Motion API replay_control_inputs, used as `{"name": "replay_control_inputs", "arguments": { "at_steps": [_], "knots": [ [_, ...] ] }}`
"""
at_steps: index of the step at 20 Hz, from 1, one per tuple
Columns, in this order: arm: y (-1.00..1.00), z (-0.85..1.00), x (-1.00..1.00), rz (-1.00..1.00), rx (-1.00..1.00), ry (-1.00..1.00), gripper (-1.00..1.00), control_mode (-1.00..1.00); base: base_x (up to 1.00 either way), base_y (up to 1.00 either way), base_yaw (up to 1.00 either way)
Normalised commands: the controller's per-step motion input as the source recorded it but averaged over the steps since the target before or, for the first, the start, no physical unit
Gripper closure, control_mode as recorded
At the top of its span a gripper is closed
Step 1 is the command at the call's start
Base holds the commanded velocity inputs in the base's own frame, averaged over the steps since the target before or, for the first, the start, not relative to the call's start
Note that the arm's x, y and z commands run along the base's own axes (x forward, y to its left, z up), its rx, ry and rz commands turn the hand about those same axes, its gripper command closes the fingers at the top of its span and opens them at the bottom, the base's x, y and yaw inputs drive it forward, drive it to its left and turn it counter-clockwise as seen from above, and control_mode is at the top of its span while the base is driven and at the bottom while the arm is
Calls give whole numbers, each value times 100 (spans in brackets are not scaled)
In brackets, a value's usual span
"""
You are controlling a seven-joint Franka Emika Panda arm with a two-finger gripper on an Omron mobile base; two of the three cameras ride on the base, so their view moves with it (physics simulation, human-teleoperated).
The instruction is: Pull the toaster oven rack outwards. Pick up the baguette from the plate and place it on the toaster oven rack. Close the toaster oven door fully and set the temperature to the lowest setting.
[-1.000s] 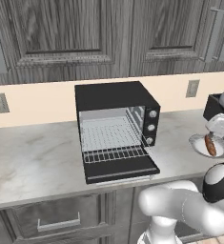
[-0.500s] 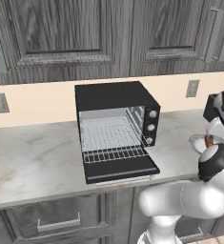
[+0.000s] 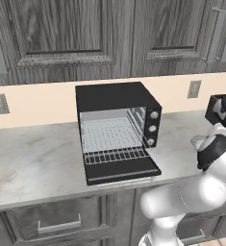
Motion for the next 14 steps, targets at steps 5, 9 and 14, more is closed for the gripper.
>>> {"name": "replay_control_inputs", "arguments": {
  "at_steps": [5, 9, 14],
  "knots": [
    [-15, -18, 36, -1, 0, 1, -100, -100, 0, 0, 0],
    [-19, -17, 39, 0, 0, 1, -100, -100, 0, 0, 0],
    [-26, -13, 36, 0, 0, 0, -100, -100, 0, 0, 0]
  ]
}}
